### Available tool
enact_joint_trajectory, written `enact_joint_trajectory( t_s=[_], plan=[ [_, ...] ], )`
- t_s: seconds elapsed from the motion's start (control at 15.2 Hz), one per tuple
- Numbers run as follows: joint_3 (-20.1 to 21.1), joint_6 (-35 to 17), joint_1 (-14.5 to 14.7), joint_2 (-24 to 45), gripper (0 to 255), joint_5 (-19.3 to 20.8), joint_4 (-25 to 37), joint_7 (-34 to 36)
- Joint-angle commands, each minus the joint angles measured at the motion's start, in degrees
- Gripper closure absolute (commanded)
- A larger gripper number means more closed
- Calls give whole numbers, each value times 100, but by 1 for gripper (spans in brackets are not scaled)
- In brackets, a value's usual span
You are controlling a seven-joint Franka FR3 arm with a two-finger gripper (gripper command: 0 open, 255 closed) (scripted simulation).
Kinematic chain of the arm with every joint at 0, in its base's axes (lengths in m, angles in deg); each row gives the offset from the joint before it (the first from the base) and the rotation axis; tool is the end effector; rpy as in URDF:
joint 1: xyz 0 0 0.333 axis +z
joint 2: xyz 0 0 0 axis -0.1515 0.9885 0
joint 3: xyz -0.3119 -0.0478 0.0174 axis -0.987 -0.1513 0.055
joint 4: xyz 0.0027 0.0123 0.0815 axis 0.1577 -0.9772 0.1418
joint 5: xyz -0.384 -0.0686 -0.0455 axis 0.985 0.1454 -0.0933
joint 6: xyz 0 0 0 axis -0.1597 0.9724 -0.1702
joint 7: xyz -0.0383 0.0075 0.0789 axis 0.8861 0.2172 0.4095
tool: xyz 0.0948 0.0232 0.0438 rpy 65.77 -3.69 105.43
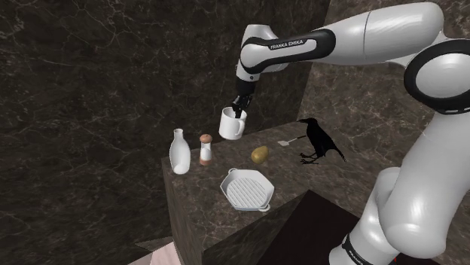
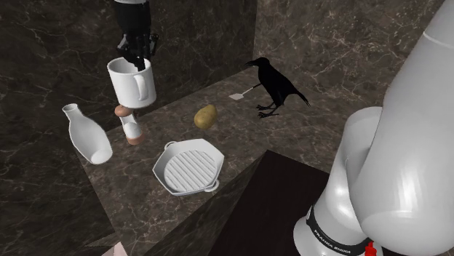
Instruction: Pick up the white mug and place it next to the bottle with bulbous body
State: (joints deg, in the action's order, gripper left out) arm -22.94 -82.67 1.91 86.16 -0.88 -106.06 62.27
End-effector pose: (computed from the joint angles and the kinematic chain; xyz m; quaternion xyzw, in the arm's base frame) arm 0.5655 -0.0387 0.5136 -0.9964 -0.0688 -0.0467 0.0155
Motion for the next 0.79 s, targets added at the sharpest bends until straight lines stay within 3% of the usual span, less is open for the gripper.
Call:
enact_joint_trajectory(
  t_s=[0.0, 0.73],
  plan=[
    [102, 15, 101, 243, 255, -47, 261, 196],
    [544, 552, 598, 1908, 255, -204, 2477, 1181]
  ],
)
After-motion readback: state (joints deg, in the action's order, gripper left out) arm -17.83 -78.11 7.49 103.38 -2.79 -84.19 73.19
